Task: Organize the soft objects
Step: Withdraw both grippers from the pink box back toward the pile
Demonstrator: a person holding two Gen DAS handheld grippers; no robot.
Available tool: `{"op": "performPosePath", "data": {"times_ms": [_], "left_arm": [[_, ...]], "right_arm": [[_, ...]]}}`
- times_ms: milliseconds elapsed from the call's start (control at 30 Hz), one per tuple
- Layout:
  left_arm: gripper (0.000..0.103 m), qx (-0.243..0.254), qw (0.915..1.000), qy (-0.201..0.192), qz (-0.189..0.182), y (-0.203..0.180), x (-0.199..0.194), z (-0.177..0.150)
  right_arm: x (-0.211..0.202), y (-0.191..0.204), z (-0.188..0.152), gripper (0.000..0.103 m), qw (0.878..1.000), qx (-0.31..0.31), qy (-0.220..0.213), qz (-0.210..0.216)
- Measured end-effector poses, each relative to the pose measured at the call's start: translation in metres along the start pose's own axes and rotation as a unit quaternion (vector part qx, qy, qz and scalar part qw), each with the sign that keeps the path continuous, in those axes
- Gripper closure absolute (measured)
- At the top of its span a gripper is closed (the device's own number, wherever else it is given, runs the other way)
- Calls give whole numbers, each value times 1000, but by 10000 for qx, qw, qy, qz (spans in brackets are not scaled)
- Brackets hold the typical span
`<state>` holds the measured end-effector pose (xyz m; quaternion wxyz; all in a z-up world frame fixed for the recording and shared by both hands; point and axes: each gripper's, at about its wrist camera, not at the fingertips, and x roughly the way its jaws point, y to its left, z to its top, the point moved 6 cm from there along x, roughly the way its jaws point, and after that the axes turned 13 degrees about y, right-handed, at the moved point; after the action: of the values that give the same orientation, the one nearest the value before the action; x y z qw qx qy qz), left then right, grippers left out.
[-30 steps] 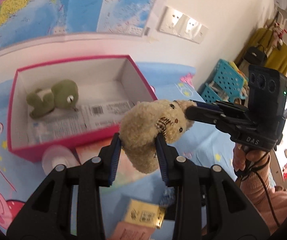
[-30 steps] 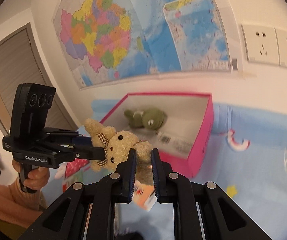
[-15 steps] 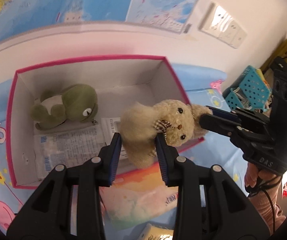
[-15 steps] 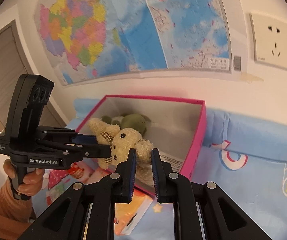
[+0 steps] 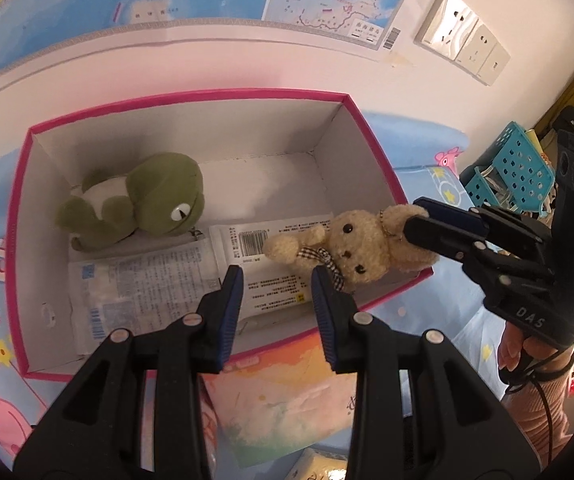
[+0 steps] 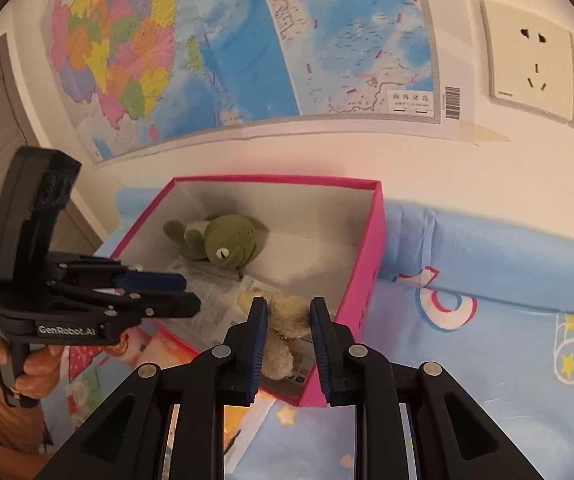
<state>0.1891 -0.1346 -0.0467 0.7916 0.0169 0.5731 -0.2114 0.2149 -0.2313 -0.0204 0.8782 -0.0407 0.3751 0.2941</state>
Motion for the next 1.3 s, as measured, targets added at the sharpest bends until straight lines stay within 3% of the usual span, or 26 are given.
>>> {"op": "performPosePath", "data": {"times_ms": [233,367,533,633,700,833,900,1000,1133,1200,1300], "left_arm": [[64,62,9999,-111,77,-2,-7,-7],[64,54,9998,-171,96,0,-10,-12],[62,52,9996,-260,110,1,-13,-18],[59,89,9995,-300,89,1,-15,-24],[58,118,9994,-309,67,1,-15,-27],[58,121,9994,-316,36,2,-14,-31],[58,77,9994,-347,16,5,-16,-32],[58,1,9993,-368,-39,9,-20,-34],[58,-71,9990,-433,-56,15,-25,-39],[58,-108,9988,-464,-87,17,-27,-41],[58,-93,9987,-497,-101,19,-30,-42]], "right_arm": [[15,15,0,80,9983,-309,172,-455],[12,16,7,60,9968,-324,-1,-729],[0,11,9,57,9980,-217,-184,-562],[5,12,6,64,9977,-294,-29,-612],[12,13,3,82,9968,-393,117,-684],[14,24,-1,86,9955,-627,119,-694],[12,27,1,88,9974,-563,40,-447],[5,26,9,89,9992,-228,-172,287],[-4,23,19,89,9930,158,-421,1088],[5,19,21,89,9944,260,-275,983],[27,18,13,84,9993,104,105,355]]}}
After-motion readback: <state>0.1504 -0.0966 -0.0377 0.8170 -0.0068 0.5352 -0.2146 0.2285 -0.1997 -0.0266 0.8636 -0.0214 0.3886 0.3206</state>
